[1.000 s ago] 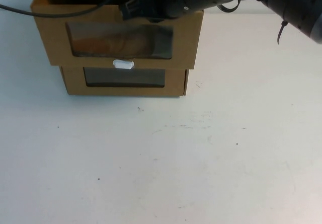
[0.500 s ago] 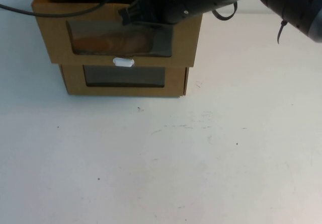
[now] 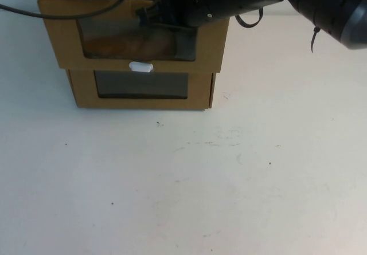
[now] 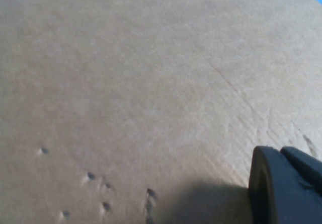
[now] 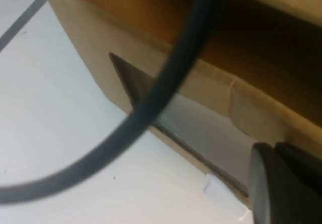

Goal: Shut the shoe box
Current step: Close the shoe box with your right arm

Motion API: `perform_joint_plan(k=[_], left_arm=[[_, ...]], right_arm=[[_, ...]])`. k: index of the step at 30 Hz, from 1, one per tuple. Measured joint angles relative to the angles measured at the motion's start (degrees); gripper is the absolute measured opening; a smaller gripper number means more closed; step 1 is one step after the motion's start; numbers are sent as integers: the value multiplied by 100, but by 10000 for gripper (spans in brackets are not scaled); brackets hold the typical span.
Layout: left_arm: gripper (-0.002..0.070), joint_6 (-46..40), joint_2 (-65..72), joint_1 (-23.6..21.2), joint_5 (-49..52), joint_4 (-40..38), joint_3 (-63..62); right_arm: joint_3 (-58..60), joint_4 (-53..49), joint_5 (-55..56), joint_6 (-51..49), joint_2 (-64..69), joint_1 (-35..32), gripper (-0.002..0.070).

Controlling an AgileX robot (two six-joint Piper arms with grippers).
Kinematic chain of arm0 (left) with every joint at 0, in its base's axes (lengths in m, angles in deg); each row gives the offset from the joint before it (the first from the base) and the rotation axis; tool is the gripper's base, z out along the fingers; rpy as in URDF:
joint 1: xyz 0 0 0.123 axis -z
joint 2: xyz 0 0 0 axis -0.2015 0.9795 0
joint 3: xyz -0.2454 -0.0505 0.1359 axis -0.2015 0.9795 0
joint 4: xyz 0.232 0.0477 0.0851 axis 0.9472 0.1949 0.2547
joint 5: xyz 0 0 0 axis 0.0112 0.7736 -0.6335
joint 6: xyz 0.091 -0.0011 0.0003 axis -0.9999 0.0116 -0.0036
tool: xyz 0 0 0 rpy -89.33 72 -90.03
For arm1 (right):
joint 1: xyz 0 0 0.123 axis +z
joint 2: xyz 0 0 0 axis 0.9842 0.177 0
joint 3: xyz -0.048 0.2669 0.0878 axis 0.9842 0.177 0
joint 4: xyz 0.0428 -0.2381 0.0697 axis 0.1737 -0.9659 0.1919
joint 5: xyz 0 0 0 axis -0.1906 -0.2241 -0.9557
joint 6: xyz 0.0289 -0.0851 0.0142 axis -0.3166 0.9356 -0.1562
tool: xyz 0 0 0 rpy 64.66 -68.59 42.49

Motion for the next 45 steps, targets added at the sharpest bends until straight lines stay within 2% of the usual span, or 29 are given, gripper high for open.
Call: perform_joint_plan(k=[15, 33, 45], left_arm=[[-5, 0, 0, 0, 37, 0, 0], [-5, -21, 0, -12, 59, -36, -4], [-5, -439, -429, -12, 216, -127, 7]], right_arm=[[-689, 183, 297, 13, 679, -213, -13], [-1203, 616, -100, -35, 971, -364, -13], [-1253, 1206, -535, 305, 920, -523, -13]])
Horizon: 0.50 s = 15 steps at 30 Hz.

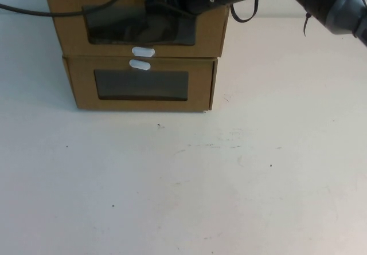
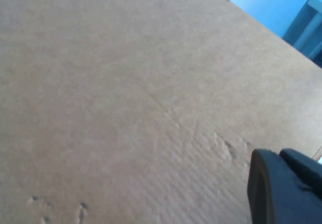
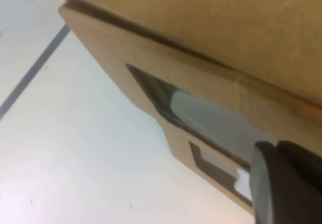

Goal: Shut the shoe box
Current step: Close the shoe box with your right arm

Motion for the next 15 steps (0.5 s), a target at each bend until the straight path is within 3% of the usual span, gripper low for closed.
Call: perform_joint_plan(k=[8, 15], left_arm=[[-5, -14, -24, 0, -72, 107, 0], [-5, -14, -24, 0, -151, 107, 0]], right_arm=[[10, -852, -363, -163, -288, 69, -11], [10, -2322, -216, -465, -297, 840, -11]])
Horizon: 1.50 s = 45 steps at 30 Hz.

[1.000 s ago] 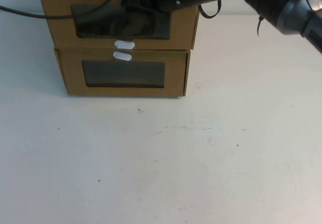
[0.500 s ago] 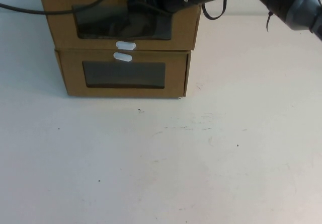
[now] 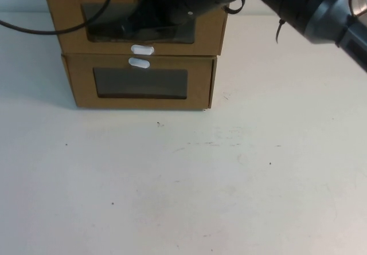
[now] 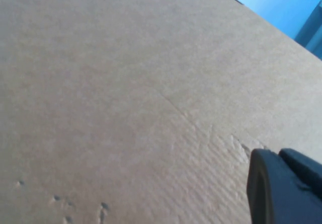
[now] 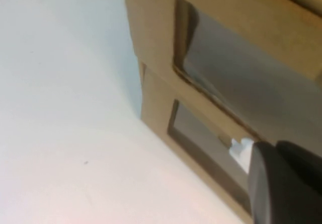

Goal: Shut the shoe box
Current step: Close the shoe box with your right arm

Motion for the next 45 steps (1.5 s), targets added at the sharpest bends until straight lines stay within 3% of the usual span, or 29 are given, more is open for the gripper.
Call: perform_joint_plan(k=[10, 32, 45], left_arm=[[-5, 78, 78, 0, 10, 121, 0], [-5, 172, 93, 0, 47, 213, 0], [-5, 185, -359, 0, 313, 337, 0]], right_arm=[[0, -851, 415, -460, 11, 3, -11], [0, -734, 1022, -537, 345, -142, -11], [0, 458, -288, -74, -324, -205, -11]])
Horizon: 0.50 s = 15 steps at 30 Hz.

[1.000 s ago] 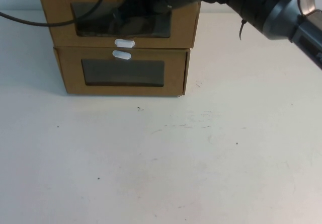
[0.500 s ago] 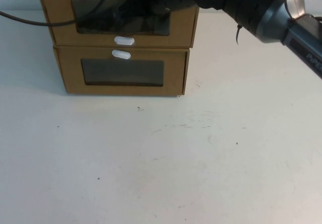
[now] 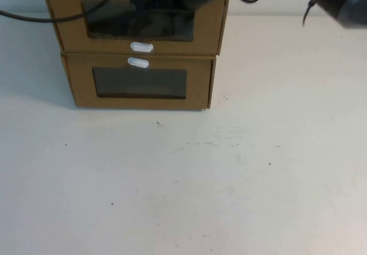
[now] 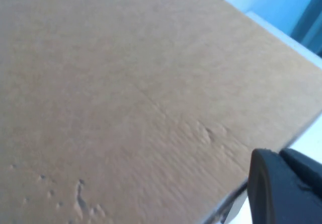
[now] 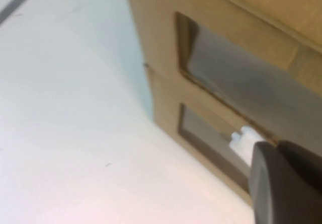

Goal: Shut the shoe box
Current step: Close the shoe box with your right arm

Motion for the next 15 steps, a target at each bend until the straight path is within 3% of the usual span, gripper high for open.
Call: perform_joint_plan(k=[8, 15], left_arm=[[-5, 234, -828, -53, 178, 1073, 238], [-5, 276, -2167, -276, -788, 1230, 1900]], right_arm=[[13, -201, -960, -282, -773, 0, -11], [1007, -973, -1495, -952, -1675, 0, -11]])
